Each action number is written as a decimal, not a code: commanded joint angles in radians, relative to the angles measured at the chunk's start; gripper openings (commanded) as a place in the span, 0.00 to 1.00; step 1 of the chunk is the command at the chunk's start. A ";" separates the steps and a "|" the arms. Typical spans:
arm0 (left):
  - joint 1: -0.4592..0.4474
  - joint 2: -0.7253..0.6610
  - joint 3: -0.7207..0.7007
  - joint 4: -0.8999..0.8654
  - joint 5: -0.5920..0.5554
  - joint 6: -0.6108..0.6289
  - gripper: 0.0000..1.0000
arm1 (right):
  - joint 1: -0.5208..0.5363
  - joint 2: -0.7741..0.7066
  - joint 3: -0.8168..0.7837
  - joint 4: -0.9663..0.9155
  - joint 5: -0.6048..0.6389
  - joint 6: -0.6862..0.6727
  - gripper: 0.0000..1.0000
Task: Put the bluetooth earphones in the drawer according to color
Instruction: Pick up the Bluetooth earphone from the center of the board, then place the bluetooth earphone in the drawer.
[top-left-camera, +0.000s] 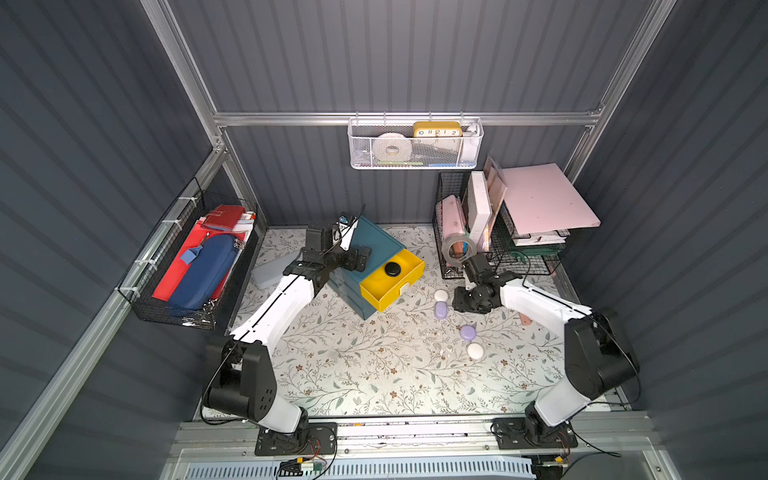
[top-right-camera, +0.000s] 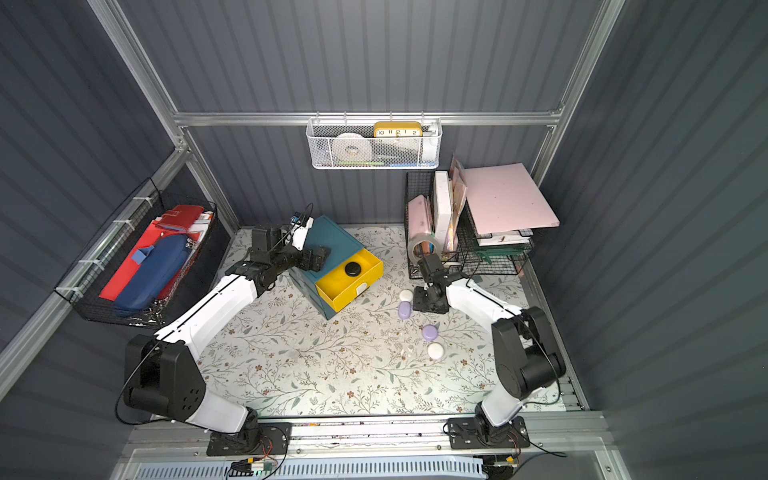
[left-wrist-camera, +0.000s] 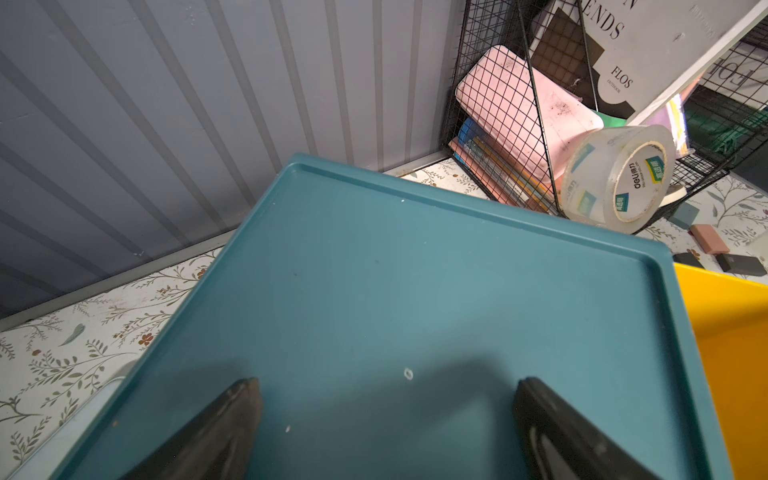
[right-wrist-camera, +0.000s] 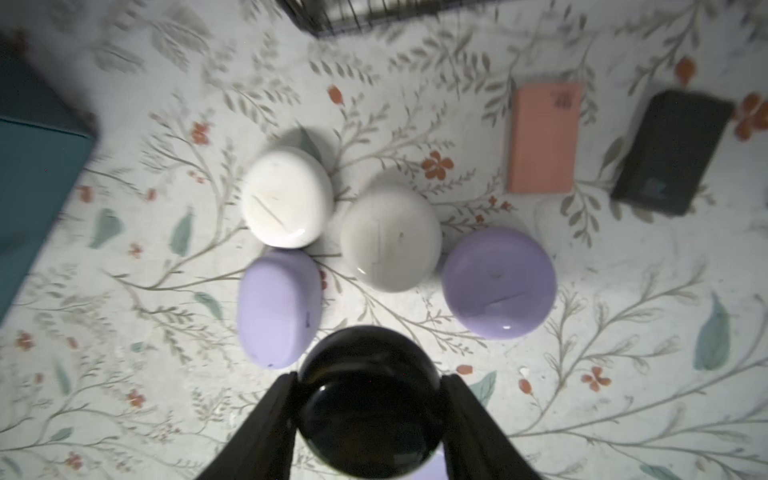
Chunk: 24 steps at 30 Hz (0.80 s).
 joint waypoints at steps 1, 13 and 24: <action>-0.006 0.040 -0.010 -0.120 -0.001 -0.005 0.99 | 0.012 -0.085 -0.007 0.095 -0.033 -0.045 0.00; -0.006 0.037 -0.008 -0.120 0.008 -0.008 0.99 | 0.110 -0.300 0.008 0.313 -0.071 -0.149 0.00; -0.007 0.040 -0.008 -0.119 0.009 -0.007 0.99 | 0.180 -0.204 0.105 0.412 -0.135 -0.152 0.00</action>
